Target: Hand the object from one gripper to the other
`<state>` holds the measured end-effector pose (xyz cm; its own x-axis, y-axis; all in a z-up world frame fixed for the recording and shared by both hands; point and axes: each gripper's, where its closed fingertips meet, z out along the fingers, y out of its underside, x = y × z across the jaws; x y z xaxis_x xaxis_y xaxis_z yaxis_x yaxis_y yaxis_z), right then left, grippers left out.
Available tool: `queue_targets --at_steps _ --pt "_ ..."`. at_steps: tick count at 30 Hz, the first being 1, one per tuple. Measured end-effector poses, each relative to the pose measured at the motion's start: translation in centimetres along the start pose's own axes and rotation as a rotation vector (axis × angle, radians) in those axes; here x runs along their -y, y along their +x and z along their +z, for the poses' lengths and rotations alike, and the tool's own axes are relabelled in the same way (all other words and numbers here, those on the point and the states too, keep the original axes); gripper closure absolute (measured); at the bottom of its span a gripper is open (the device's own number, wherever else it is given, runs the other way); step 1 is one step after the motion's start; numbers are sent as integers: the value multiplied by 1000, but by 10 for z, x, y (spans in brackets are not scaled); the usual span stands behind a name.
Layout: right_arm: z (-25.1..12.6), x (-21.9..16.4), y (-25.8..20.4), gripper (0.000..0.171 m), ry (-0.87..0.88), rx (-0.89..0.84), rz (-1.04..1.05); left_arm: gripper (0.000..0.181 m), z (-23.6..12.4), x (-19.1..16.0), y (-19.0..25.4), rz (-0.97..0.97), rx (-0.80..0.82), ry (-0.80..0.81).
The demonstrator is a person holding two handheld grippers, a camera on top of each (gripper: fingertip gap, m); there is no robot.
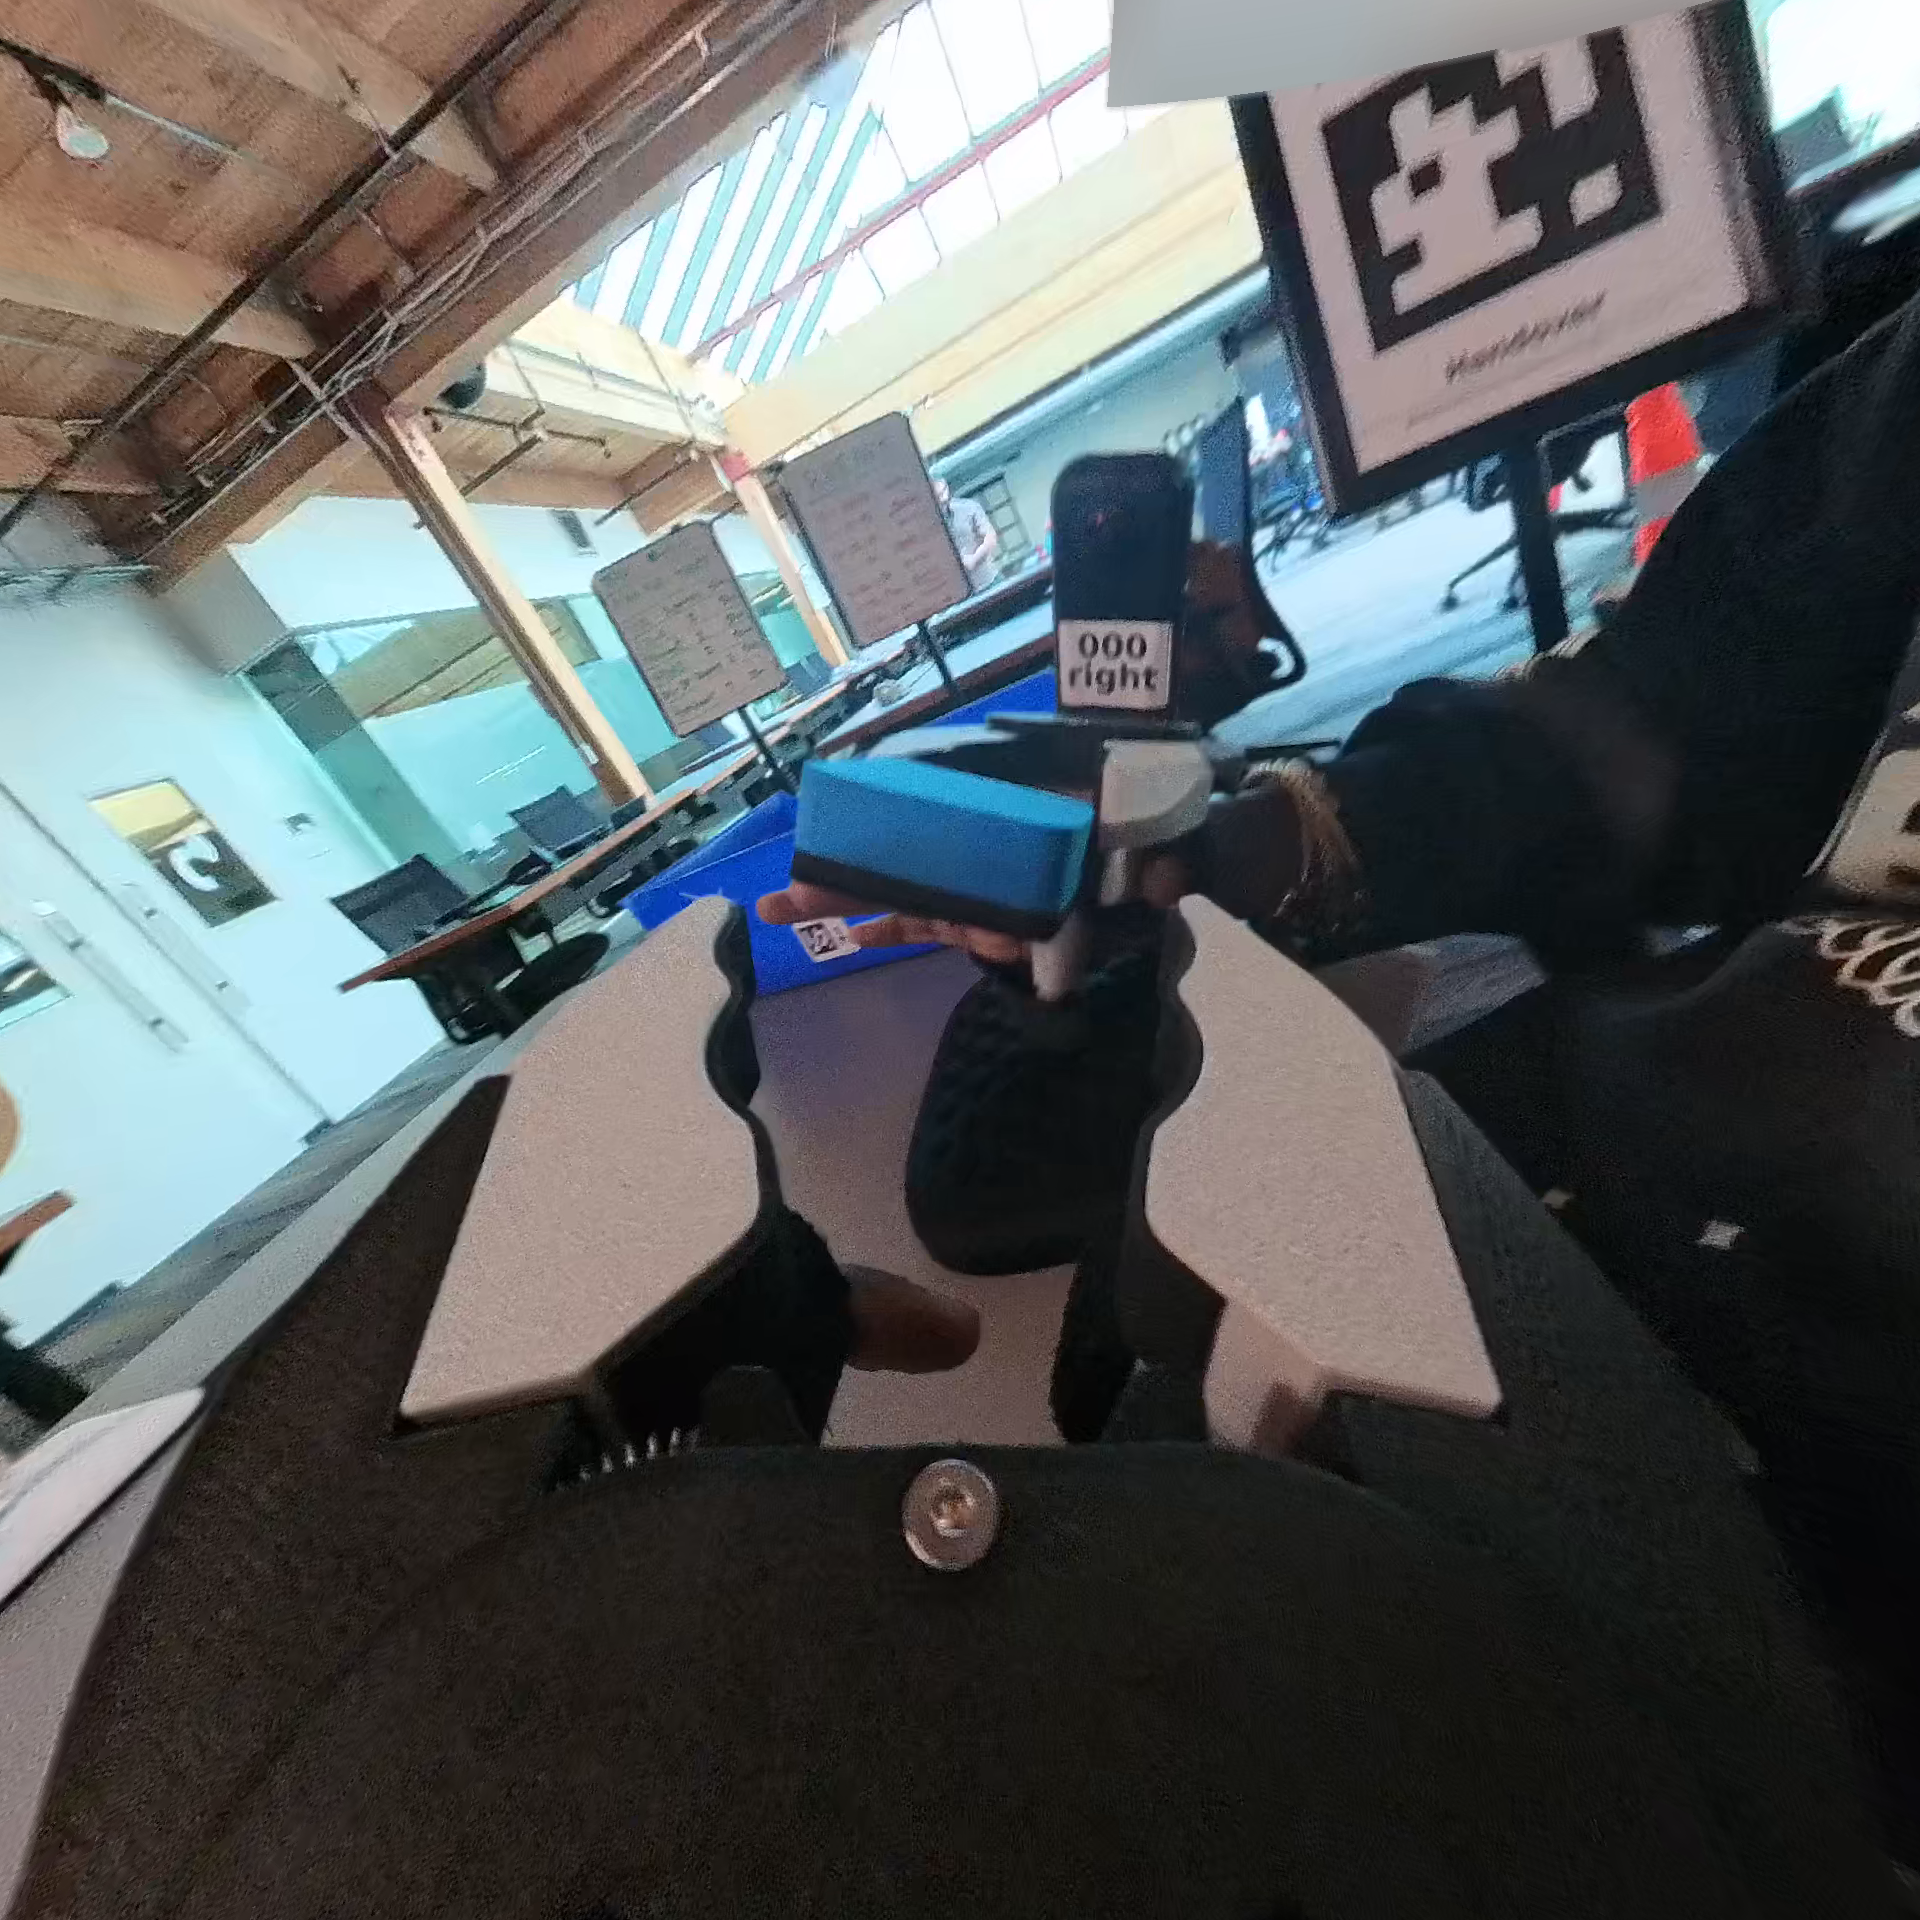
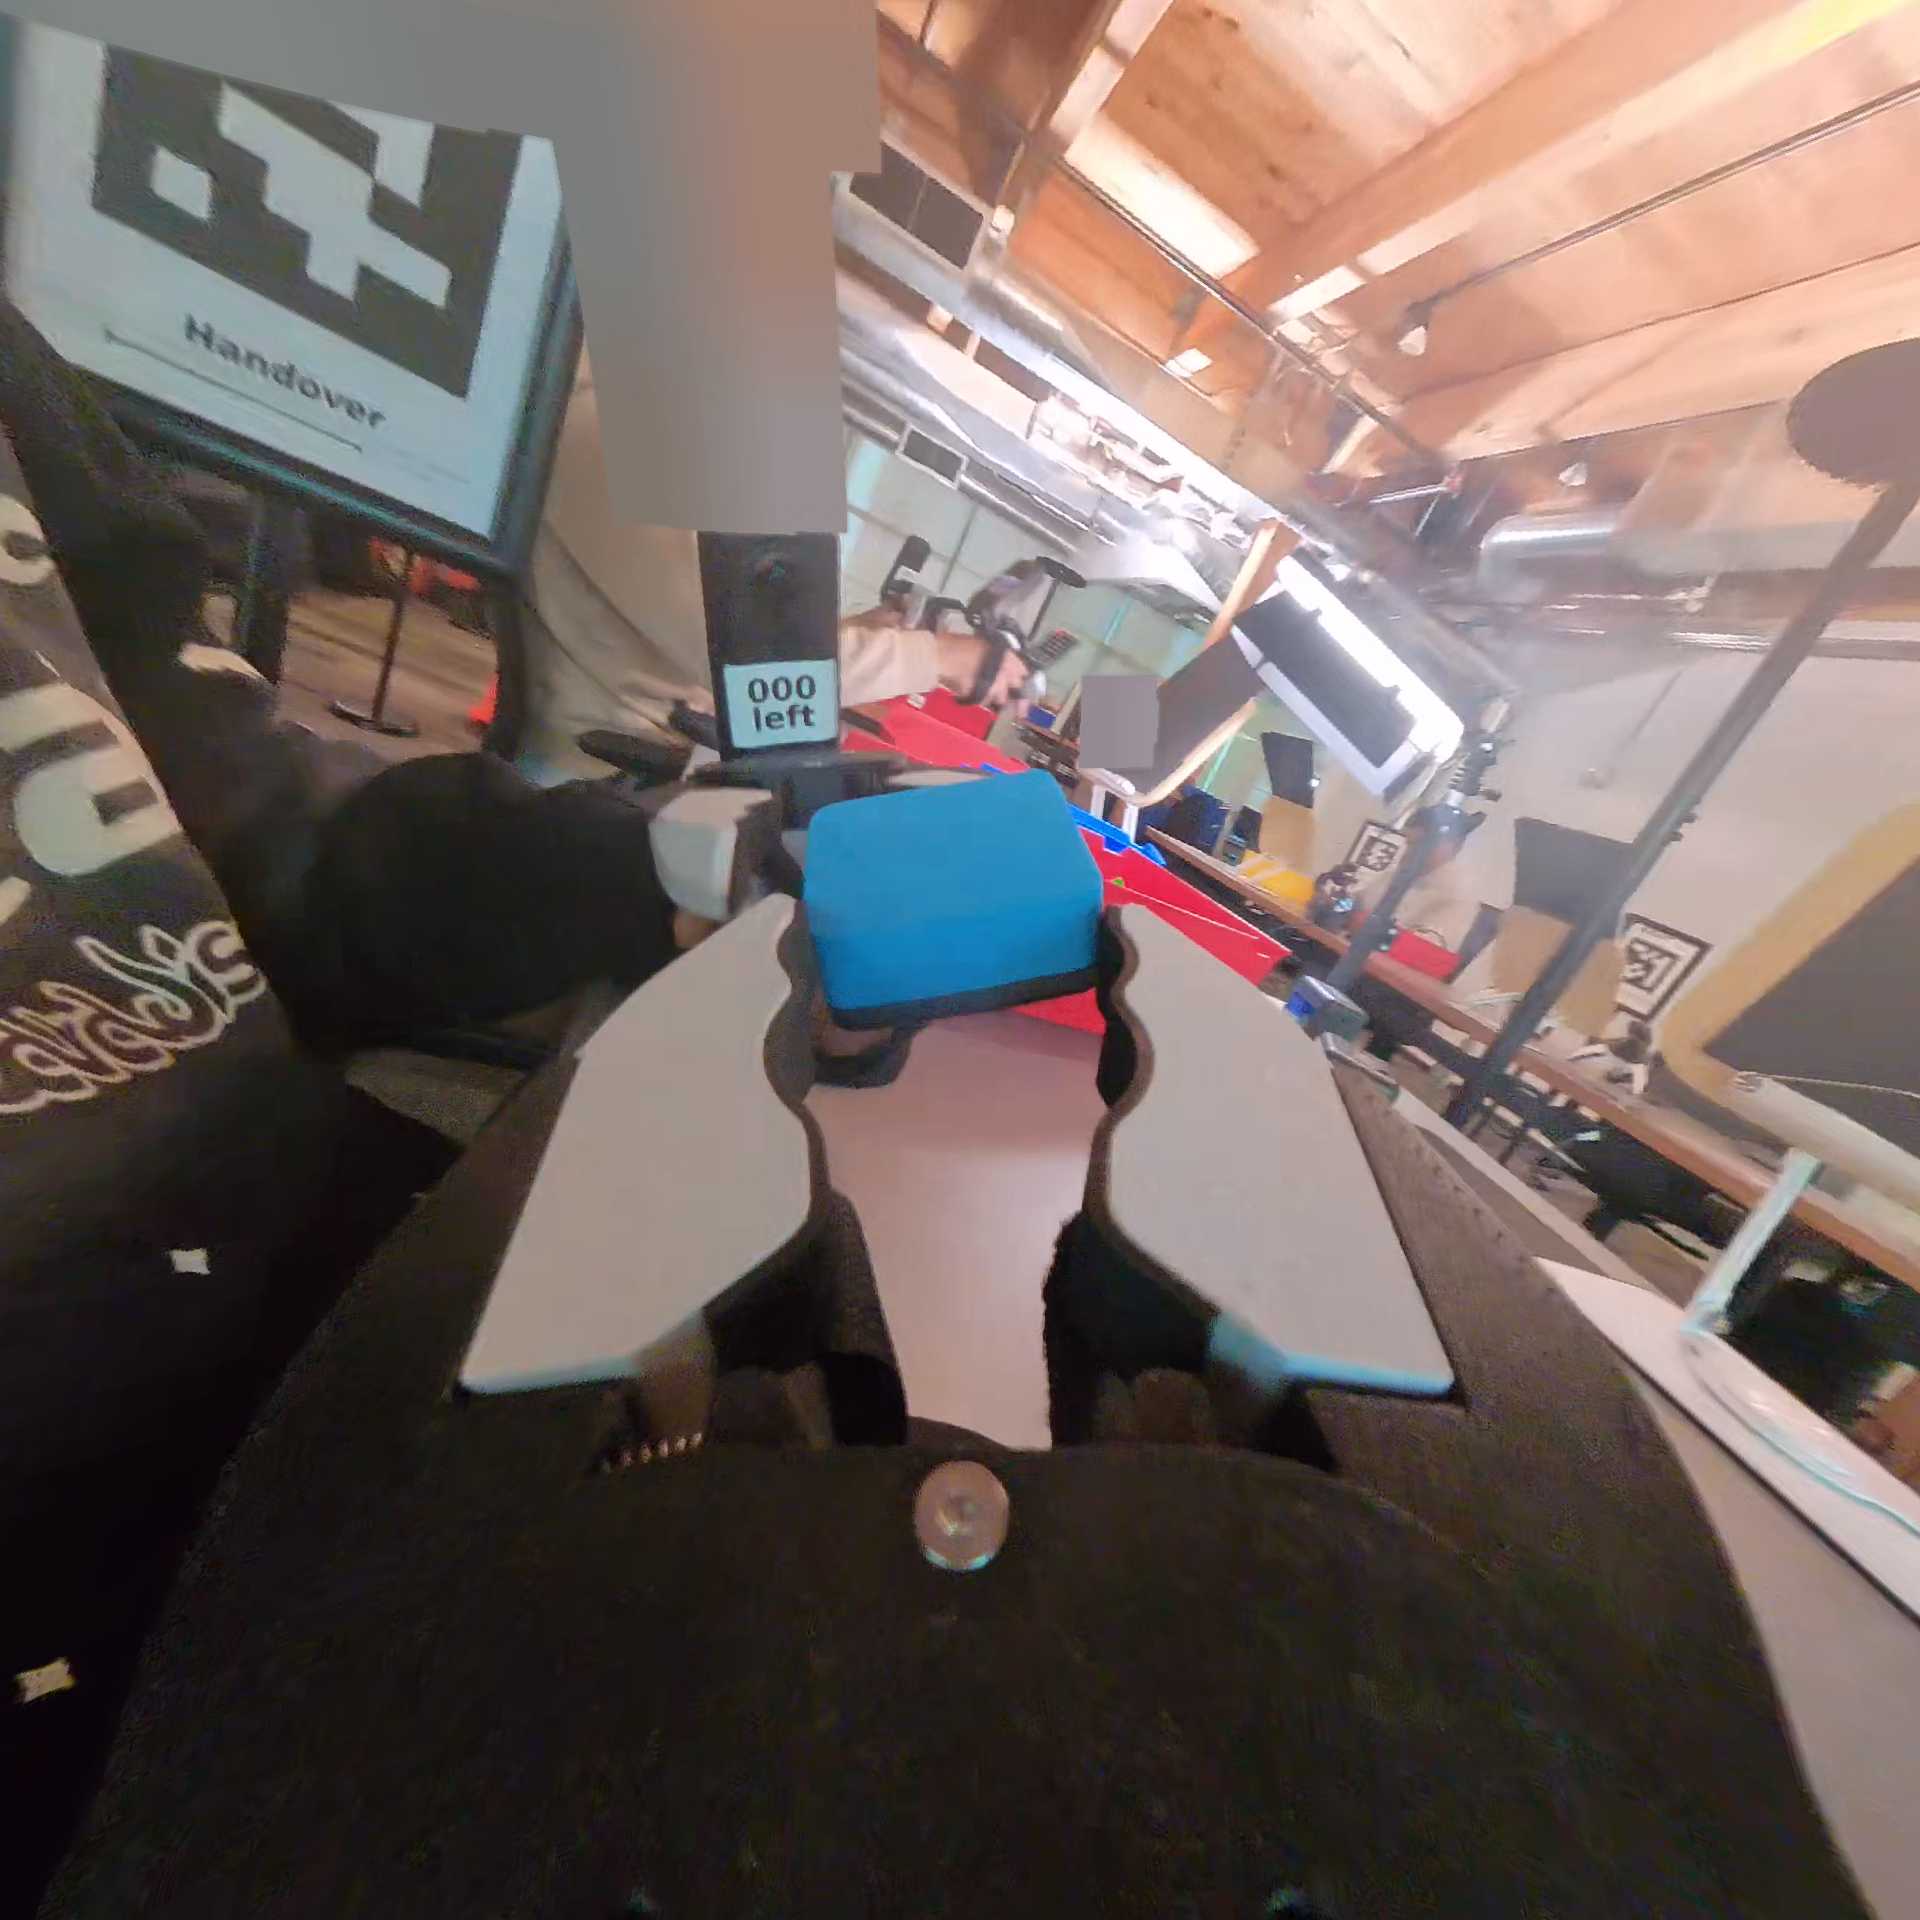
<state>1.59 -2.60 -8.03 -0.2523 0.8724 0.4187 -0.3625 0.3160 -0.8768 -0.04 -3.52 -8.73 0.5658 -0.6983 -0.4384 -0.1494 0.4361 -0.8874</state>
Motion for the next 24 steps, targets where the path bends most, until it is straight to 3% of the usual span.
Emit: queue_targets --at_steps 11,13,16,19,24 --pt "7 -10 -15 118 -72 69 -49 127 1 -4 10 -41 -74 -37" --pt "7 -6 -10 117 -32 3 -135 127 -1 -4 4 -134 -73 -48" --pt "6 -5 -8 113 -45 -87 -470 127 -6 -15 -1 -412 -124 -119" --pt "9 -12 -18 126 -108 -87 -722 127 -7 -24 -3 -641 -156 -159" --pt "9 -10 -21 131 -104 -86 -758 127 -10 -21 -5 -746 -182 -126"
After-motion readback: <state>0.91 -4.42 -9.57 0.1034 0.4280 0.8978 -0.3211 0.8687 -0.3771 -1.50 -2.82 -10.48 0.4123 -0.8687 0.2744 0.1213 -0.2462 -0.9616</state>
